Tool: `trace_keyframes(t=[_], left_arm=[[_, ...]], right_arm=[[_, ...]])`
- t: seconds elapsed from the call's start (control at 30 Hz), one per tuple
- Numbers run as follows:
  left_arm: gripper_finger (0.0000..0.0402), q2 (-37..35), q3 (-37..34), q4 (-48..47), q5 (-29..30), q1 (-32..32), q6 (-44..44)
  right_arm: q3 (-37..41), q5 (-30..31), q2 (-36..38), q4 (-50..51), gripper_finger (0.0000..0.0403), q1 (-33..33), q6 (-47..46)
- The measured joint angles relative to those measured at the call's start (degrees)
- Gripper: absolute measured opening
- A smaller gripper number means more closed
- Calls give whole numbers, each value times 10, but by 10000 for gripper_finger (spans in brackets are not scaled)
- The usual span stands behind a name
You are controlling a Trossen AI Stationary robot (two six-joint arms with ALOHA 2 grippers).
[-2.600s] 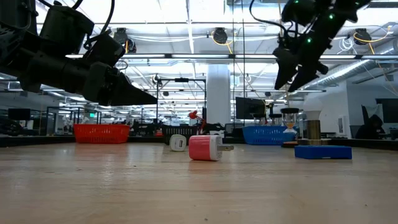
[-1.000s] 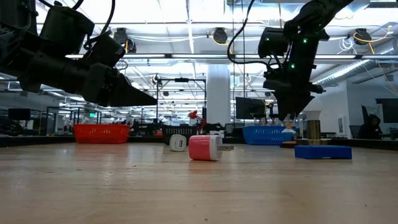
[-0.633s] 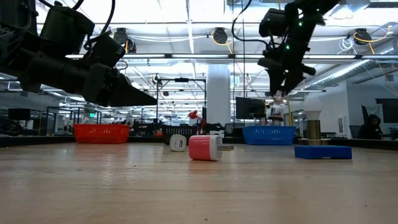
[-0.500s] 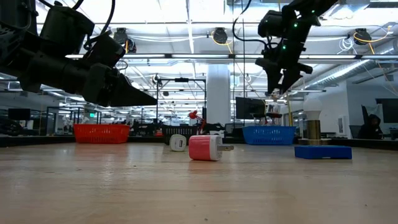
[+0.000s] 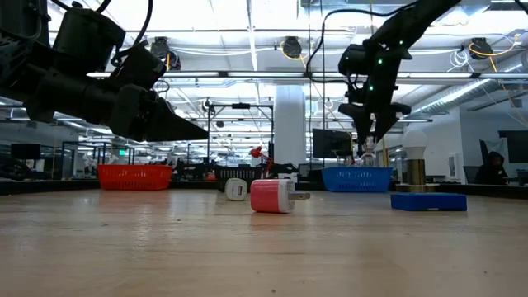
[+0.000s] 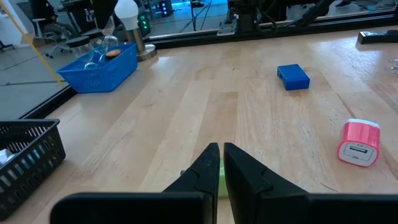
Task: Pick & Place Office items
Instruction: Put the yellow hourglass into the blue bin
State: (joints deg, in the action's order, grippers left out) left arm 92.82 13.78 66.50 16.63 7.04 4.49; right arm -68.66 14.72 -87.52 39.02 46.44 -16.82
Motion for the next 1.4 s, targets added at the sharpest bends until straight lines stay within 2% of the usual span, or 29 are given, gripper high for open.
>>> trace_keyframes(t=[0.33,0.77,1.03,1.4], left_arm=[[31,0,0,-3,0,0,1],[31,0,0,-3,0,0,1],[31,0,0,-3,0,0,0],[31,0,0,-3,0,0,0]], right_arm=[[20,0,-7,-8,207,0,-4],[75,-14,-6,-79,208,1,-3],[79,-35,-8,-88,220,2,-3],[79,-14,-8,-93,233,1,-3]])
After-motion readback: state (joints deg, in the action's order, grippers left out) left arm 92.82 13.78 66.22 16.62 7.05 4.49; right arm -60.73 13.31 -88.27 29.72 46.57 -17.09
